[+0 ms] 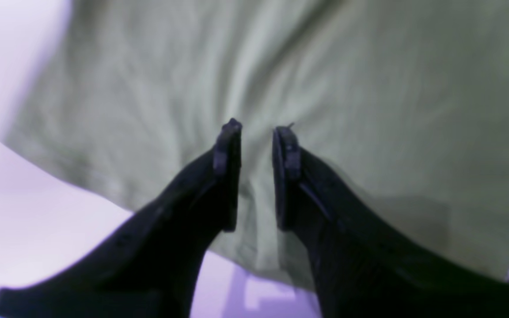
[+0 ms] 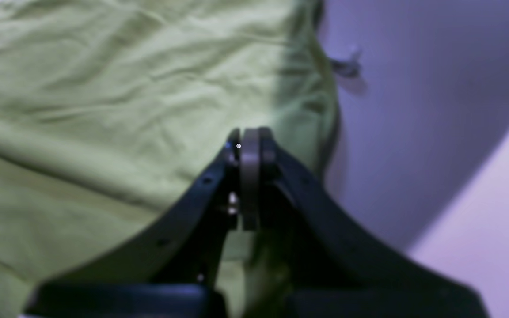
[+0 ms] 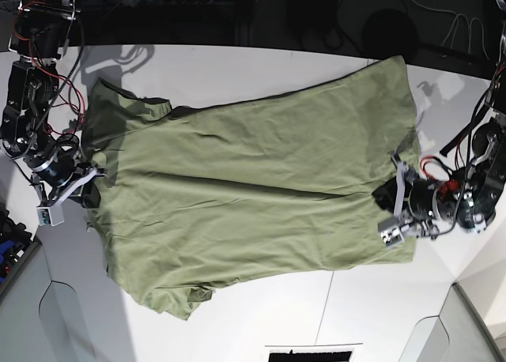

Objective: Layout the t-shirt on the table in an organized manner, then fold the t-shirt properly
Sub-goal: 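Grasp the shirt sides with both grippers and pull them apart, then release the shirt and withdraw both grippers to its sides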

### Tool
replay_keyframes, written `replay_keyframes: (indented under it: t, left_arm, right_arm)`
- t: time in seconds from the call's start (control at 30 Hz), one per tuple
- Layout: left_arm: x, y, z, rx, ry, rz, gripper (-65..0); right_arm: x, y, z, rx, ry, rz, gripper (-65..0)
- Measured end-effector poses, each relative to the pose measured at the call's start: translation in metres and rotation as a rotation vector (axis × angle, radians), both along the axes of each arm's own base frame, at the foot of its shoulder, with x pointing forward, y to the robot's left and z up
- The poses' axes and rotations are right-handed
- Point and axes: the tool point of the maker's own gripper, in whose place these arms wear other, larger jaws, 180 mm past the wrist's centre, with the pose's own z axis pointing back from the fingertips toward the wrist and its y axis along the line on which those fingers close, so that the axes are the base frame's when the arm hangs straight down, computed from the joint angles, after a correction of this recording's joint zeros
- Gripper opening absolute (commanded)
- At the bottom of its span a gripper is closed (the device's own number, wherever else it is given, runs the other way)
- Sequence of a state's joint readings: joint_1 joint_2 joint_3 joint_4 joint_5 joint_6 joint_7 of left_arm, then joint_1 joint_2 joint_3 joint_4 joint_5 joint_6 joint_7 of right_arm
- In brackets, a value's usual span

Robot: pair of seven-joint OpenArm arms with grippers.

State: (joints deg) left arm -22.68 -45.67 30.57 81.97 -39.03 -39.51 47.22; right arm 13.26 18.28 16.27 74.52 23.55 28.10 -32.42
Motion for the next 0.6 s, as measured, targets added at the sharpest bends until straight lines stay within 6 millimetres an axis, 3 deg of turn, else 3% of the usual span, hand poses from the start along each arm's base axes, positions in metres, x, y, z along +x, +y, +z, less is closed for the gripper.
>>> replay_keyframes:
  t: [0.23, 0.33, 0.47, 0.6]
  left_arm:
    - [-0.030, 0.020, -0.047, 0.020, 0.089, 0.052, -49.0]
    - [-0.030, 0.031, -0.059, -0.013, 0.104, 0.126, -49.0]
    - [-0.021, 0.026, -0.073, -0.056, 0.084, 0.159, -49.0]
    - [-0.008, 0.016, -0.081, -0.059, 0.035, 0.152, -49.0]
  right_arm:
    - [0.017, 0.008, 0.015, -0.002, -0.045, 0.022, -65.0]
    - [0.013, 0.019, -0.005, -0.037, -0.007, 0.063, -65.0]
    - [0.002, 0.035, -0.041, -0.086, 0.075, 0.126, -65.0]
    - [0.000, 0.037, -0.047, -0.104, 0.087, 0.141, -65.0]
